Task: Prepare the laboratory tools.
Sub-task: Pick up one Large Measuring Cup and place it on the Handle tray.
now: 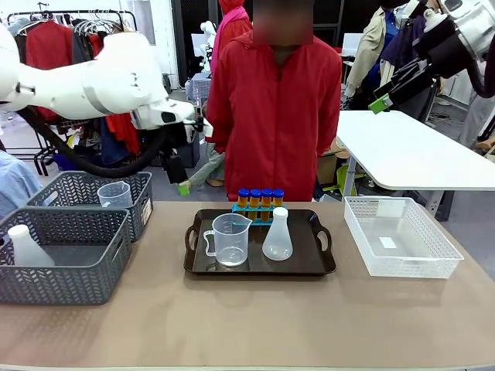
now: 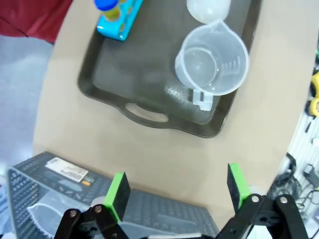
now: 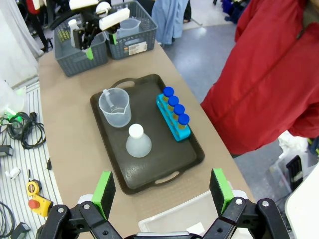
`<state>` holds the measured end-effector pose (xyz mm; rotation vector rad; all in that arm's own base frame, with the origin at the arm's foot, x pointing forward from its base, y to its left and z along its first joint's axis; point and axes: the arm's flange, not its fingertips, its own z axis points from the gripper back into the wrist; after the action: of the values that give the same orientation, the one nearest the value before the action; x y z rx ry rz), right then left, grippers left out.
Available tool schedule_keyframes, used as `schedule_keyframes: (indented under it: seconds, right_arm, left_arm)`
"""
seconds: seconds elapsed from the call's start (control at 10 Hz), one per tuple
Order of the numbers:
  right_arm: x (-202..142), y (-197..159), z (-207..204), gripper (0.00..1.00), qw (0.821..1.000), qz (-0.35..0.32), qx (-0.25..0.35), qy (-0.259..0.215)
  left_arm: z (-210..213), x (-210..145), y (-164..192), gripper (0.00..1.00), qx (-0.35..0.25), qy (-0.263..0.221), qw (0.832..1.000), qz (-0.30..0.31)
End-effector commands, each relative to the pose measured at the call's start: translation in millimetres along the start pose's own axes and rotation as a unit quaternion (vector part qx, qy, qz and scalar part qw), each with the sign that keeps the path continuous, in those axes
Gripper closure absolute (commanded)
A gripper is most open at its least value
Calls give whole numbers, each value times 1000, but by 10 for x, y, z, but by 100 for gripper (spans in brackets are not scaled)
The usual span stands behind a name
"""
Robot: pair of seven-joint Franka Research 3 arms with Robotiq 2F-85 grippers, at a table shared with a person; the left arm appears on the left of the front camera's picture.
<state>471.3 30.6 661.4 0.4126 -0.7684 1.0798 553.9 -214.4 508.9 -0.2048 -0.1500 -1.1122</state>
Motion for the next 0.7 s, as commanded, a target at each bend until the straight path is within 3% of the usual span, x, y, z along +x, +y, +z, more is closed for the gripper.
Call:
schedule_keyframes:
  seconds: [0.0,0.2,0.3,0.6]
  right_arm:
    - [11,8,11,0,1000,3,2,-3]
    - [11,8,11,0,1000,3,2,-3]
    - [11,8,11,0,1000,3,2,-3]
    - [11,8,11,0,1000,3,2,-3]
  left_arm:
    - [103,-96,199,0,-38,-60,997,-4]
    - [258,-169,434,0,-27,-102,994,-9]
    - [390,-179,489,0,6,-119,993,-22]
    - [732,-198,507,0,41,-160,985,-48]
